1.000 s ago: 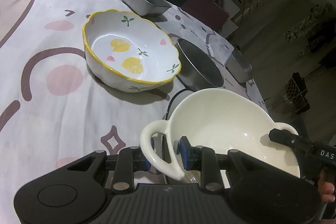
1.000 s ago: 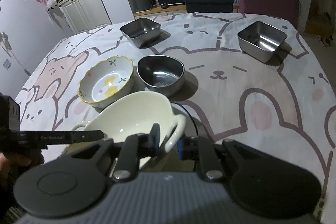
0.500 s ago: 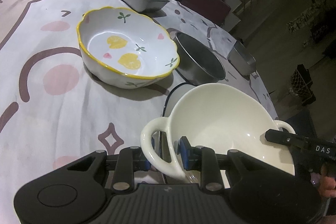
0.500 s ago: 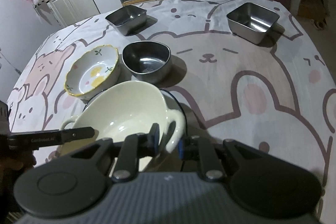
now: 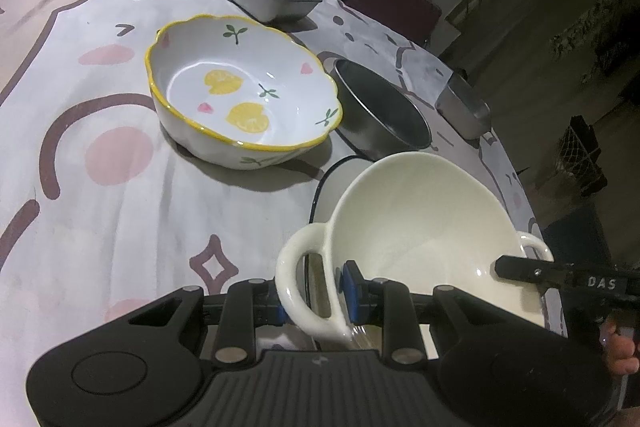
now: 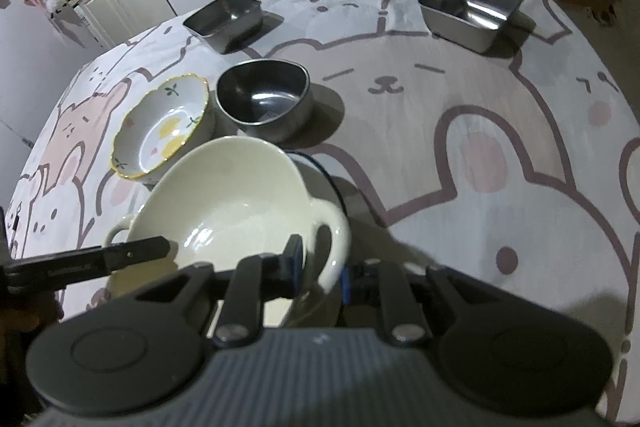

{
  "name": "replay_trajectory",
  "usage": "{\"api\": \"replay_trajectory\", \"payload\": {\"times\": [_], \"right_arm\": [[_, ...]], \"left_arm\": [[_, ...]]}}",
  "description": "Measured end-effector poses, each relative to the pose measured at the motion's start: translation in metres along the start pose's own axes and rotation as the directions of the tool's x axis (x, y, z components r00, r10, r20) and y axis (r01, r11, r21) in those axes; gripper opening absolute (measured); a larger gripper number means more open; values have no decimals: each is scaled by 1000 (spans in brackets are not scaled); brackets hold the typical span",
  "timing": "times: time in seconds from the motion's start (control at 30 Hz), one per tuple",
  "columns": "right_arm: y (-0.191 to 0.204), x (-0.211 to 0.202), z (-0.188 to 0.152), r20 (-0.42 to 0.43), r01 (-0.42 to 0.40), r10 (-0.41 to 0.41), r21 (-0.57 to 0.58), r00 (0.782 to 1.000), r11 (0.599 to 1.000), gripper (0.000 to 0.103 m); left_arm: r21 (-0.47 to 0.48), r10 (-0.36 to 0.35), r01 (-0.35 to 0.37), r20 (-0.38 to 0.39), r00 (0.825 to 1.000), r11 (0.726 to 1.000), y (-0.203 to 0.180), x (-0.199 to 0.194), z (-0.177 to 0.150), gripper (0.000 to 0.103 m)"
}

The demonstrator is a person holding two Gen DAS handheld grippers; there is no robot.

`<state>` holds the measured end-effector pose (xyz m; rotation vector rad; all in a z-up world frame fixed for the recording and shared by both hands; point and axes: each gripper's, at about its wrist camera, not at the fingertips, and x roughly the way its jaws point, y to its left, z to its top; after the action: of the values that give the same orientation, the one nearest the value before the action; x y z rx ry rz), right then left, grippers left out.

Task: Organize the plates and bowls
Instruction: 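Carry the cream bowl with both tools beside the yellow-rimmed bowl and lower it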

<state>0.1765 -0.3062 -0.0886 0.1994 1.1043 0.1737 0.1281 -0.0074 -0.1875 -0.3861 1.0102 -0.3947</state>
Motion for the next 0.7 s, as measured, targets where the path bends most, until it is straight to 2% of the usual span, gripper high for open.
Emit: {"api": "replay_trajectory", "payload": {"times": [0.7], "right_arm": [[-2,7,-2,-34,13,-12,27,999,1000,25]], "left_arm": [[39,38,-38,6,999,999,-8,-2,1,29]]}}
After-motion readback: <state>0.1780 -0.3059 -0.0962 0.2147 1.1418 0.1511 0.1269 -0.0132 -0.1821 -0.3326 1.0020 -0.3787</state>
